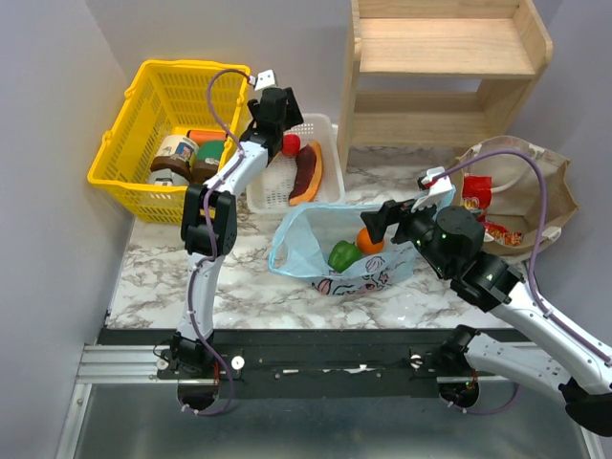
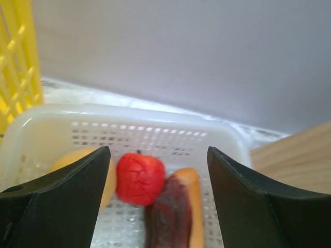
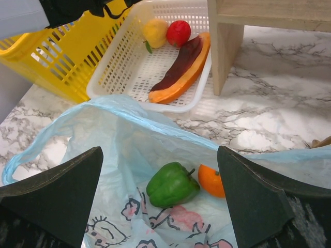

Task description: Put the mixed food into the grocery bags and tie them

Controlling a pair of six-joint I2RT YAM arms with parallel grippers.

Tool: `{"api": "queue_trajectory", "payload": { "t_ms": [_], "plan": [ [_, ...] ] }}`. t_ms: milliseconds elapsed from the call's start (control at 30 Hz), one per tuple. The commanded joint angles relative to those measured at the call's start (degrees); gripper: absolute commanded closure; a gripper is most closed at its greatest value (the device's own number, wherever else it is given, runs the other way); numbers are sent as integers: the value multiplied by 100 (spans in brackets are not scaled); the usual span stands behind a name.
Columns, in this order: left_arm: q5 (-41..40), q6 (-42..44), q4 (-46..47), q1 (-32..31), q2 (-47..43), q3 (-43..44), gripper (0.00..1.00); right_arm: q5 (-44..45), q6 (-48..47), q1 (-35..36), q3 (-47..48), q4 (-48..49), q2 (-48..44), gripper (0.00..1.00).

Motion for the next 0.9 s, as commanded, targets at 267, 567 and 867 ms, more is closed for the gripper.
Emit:
{"api": "queue_trajectory", "payload": {
  "t_ms": [267, 567, 867],
  "plan": [
    [-533, 820, -2015, 133, 991, 1094, 7, -32, -13, 3, 67, 1, 107, 0],
    [-884, 1022, -1814, 133, 816, 569, 4, -76, 14, 3, 94, 1, 213, 0],
    [-657, 1067, -2148, 169, 1140, 911, 5, -6, 5, -6, 68, -8, 134, 0]
  ]
}}
